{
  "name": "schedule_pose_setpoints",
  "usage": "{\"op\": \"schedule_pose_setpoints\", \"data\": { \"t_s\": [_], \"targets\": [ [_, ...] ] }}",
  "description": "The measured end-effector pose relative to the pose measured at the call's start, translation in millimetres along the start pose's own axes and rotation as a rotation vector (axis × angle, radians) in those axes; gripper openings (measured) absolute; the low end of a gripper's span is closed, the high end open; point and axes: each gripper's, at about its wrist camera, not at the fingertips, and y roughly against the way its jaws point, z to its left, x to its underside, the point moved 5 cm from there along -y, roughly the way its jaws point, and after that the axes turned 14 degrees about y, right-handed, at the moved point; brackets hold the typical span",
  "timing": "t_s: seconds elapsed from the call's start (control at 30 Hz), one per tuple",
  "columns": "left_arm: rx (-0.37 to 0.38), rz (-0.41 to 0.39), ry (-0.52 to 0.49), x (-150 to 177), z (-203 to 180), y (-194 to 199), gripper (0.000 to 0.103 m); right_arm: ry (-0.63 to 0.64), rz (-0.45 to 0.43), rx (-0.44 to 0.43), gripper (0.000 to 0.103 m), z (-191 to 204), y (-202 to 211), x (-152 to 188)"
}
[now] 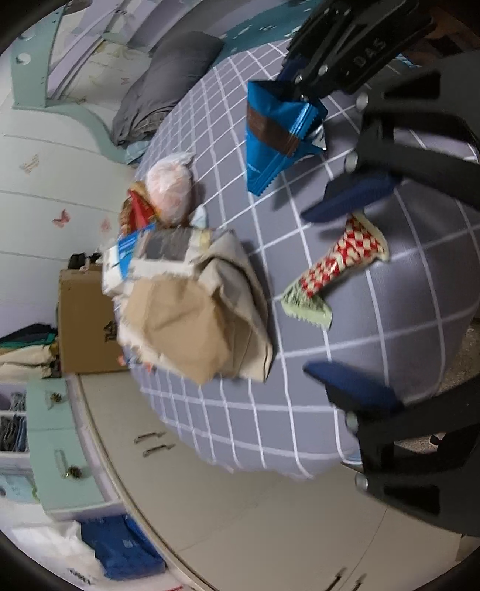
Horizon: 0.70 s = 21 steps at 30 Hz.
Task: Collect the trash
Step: 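Carry both wrappers to the blue wastebasket and open both grippers to drop them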
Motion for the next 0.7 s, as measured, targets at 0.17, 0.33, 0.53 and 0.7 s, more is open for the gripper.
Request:
{"op": "schedule_pose_setpoints", "data": {
  "t_s": [0.17, 0.33, 0.53, 0.7],
  "targets": [
    [0.036, -0.019, -0.027, 4, 0, 6, 0.018, 0.0, -0.021, -0.002, 0.032, 10, 9, -3],
    [0.111, -0.008, 0.055, 5, 32, 18, 0.014, 0.037, -0.042, -0.035, 0.032, 42, 14, -10],
    [0.1, -0.066, 0.157, 14, 105, 46, 0.014, 0.13, -0.048, -0.117, 0.032, 112, 11, -20],
    [-0.006, -0.096, 0.278, 22, 192, 54, 0.014, 0.227, -0.039, -0.213, 0.032, 192, -5, -25]
  ]
}}
